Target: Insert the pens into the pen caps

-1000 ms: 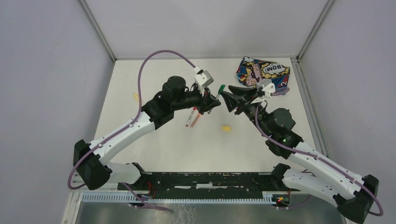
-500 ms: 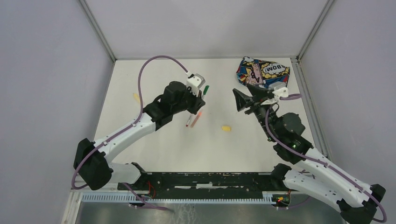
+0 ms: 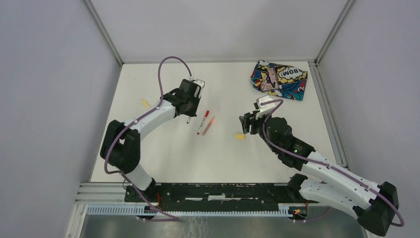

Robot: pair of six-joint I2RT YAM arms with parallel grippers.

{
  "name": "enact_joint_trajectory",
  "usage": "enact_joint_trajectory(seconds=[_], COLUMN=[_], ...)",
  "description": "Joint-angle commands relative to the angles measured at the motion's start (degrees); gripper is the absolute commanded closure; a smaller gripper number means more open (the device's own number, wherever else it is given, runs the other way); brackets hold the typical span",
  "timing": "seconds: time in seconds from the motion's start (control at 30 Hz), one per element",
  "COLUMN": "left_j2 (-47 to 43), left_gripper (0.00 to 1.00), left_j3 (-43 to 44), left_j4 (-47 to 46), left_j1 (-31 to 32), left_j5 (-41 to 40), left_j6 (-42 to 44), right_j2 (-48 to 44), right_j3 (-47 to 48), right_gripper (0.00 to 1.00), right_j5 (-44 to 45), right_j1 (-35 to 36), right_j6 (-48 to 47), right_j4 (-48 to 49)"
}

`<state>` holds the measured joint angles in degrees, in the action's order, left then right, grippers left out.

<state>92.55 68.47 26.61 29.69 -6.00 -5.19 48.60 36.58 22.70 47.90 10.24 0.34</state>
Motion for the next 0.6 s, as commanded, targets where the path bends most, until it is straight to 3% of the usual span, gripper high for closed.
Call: enact_joint_trajectory(seconds=[0.0,0.57], left_j2=[4.38,15.42], left_gripper=[0.98,0.9], left_j3=[2.12,5.53], left_j4=[4.33,3.44], left_j1=[-0.59,-0.94], left_j5=[-1.61,3.59], left_j6=[-0.85,-2.45], right_j2=[1.35,1.82], right_j3=[0.35,-1.76], right_gripper=[0.34,0.33], right_j5=[-2.58,-5.24], right_j1=[0.09,0.09], right_j6=[1.54,1.1], right_j4=[-0.21,-1.56])
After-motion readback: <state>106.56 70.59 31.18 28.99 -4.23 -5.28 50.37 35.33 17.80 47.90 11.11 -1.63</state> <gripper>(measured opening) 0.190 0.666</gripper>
